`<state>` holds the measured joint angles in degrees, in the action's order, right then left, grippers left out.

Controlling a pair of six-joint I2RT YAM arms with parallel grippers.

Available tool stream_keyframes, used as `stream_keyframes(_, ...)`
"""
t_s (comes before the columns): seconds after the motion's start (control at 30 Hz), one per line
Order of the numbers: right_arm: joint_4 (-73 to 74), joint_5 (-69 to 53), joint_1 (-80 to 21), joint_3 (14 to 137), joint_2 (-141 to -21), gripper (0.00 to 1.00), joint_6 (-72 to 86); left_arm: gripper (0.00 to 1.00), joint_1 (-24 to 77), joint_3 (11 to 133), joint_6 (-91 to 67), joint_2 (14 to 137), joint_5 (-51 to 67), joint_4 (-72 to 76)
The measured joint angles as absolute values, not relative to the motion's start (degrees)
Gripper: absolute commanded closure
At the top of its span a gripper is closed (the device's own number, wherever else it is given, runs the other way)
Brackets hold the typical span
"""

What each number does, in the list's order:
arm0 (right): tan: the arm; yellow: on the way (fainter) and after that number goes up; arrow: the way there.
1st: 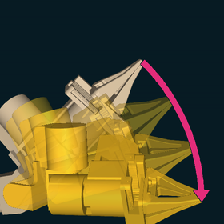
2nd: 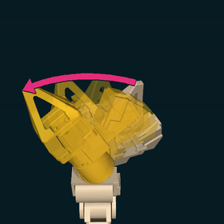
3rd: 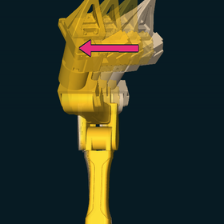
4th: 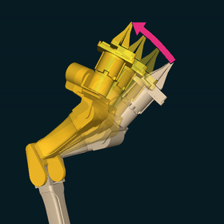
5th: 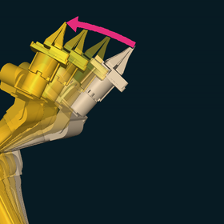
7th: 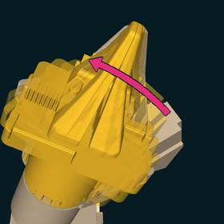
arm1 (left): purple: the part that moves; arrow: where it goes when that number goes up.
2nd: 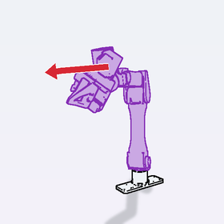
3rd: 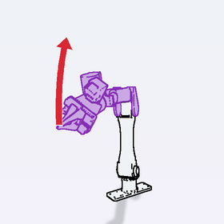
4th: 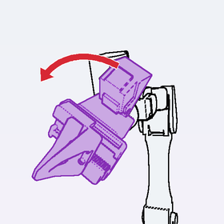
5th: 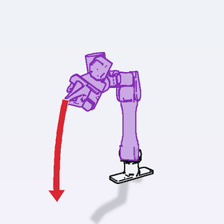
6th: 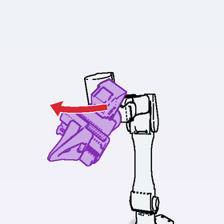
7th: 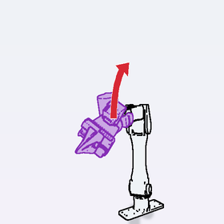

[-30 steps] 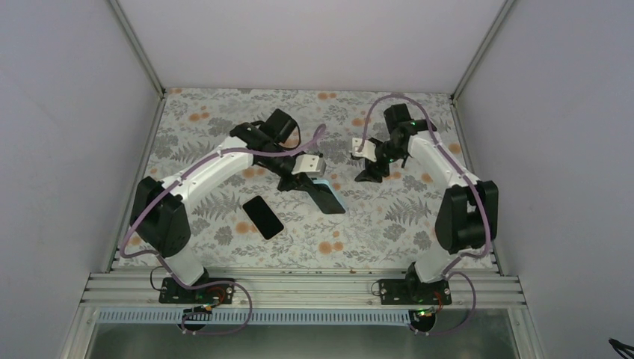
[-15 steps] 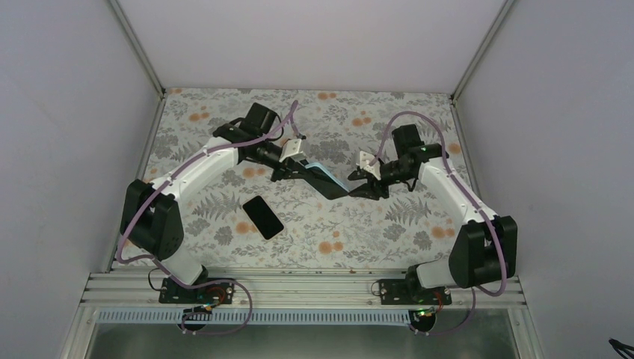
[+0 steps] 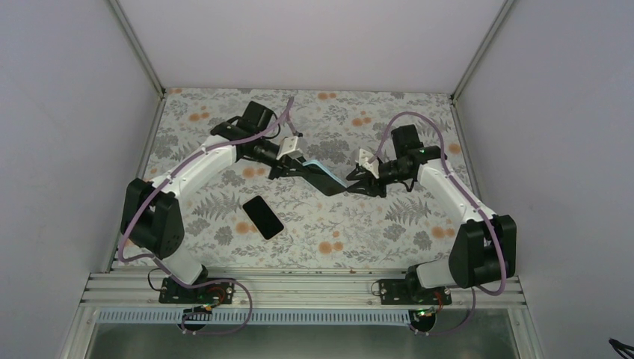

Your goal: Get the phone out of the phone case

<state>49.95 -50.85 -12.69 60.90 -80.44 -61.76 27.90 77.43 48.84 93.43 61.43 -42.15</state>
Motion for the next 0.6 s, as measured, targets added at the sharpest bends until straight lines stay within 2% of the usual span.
stream_keyframes(0.3, 41.9, -47.5, -12.7, 59.4, -79.8, 0.59, -55.6, 0.98, 26.8, 80.9, 52.2, 95.2, 62.0, -46.7)
stream_keyframes(0.6, 41.0, -46.3, -12.8, 61.2, -81.4, 0.57, -54.1, 0.98, 26.4, 82.3, 55.5, 96.4, 62.9, -49.1)
